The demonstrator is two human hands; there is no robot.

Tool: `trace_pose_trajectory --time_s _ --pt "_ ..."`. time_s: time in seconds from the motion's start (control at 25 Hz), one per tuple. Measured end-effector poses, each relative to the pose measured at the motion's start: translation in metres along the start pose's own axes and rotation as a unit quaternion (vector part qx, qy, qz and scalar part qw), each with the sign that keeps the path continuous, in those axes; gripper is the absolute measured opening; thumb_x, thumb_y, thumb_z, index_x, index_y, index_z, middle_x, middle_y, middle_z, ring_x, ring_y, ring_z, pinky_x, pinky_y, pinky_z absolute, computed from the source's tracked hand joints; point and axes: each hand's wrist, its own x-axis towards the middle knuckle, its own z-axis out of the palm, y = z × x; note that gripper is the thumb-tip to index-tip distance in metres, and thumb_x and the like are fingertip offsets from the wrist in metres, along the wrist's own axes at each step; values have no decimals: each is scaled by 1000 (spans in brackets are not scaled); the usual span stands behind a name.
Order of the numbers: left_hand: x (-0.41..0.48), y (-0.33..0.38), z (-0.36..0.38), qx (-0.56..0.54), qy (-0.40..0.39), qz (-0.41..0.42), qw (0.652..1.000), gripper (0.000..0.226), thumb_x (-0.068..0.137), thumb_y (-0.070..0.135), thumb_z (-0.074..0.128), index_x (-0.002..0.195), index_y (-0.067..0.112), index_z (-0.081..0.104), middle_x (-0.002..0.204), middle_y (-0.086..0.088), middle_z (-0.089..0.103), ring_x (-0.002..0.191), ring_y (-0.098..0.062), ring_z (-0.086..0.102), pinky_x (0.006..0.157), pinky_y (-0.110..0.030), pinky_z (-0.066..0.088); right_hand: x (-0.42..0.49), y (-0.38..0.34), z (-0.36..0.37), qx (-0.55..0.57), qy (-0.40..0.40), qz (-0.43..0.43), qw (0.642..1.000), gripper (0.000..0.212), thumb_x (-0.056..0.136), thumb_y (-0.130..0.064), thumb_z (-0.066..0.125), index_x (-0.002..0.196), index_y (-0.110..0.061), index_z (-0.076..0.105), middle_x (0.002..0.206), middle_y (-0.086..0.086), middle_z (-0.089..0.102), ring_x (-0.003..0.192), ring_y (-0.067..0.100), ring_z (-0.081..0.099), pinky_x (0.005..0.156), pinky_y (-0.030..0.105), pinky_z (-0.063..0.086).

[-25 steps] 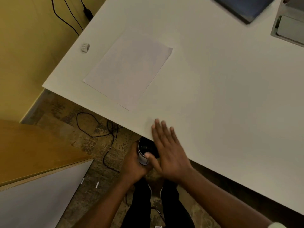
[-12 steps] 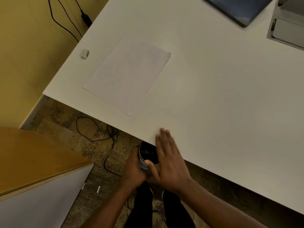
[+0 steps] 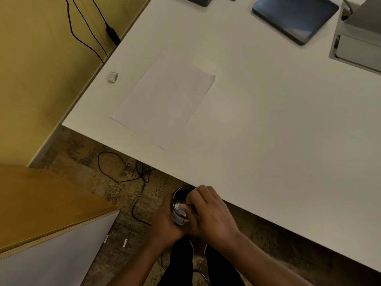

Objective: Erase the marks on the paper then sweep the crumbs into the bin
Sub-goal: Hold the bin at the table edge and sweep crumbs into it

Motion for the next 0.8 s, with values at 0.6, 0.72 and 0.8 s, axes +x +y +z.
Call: trace_pose_trajectory --time_s 0.6,0.72,0.8 --pt "45 117 -56 57 0 243 968 78 68 28 93 134 15 53 122 2 61 114 -6 62 88 -22 56 30 -20 -90 47 54 119 990 34 86 -52 66 109 -29 57 138 -11 54 106 11 63 77 9 45" --pt "85 138 -58 103 -32 256 961 80 73 40 87 140 20 48 131 7 58 120 -4 58 94 -22 54 56 1 -100 46 100 133 985 27 85 -48 69 98 -28 56 126 -10 61 95 12 64 76 26 57" --pt "120 147 -62 176 -57 269 945 84 79 51 76 148 20 40 144 5 51 131 -8 51 105 -26 48 73 26 -110 41 131 153 979 27 85 -43 73 99 -26 58 120 -7 63 92 13 64 76 35 59"
